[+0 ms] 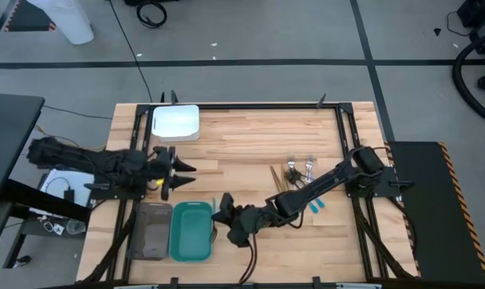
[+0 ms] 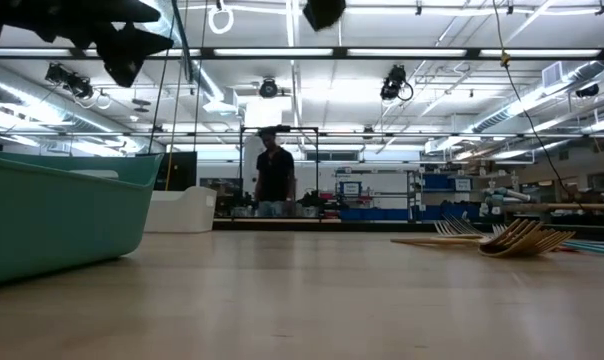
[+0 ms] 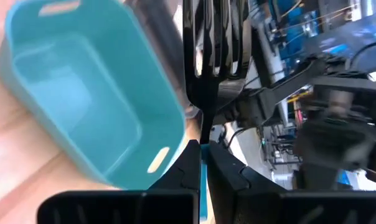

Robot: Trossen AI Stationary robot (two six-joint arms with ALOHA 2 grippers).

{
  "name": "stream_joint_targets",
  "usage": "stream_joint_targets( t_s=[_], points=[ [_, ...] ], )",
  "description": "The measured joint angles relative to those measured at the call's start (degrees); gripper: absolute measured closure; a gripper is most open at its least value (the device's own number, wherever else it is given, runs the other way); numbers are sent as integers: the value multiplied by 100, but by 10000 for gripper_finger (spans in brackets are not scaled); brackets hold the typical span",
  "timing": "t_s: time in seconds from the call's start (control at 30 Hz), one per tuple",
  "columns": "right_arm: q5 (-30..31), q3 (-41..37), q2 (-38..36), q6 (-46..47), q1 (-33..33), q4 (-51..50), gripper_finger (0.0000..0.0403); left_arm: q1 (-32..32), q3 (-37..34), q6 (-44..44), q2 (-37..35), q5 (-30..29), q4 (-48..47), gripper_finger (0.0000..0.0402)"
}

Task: Sort silverware by color (type)
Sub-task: Put the blue fork into the green bin

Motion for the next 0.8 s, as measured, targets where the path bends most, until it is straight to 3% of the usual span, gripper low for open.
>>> stream_joint_targets(
  t_s=[0.27,0.4,0.57,0.8],
  points=[
    [-575,-2,-44,38,-342,417,384,-396,4,985,482,8,301,222],
    [-699,-2,-57,116,-510,463,384,-462,2,1459,859,331,486,222],
    [-1370,-2,-143,439,-736,386,383,-446,1,1761,1112,793,559,222],
    [-2572,-2,-193,1159,-1034,371,383,-442,-1,1528,1172,1422,1102,221]
  ],
)
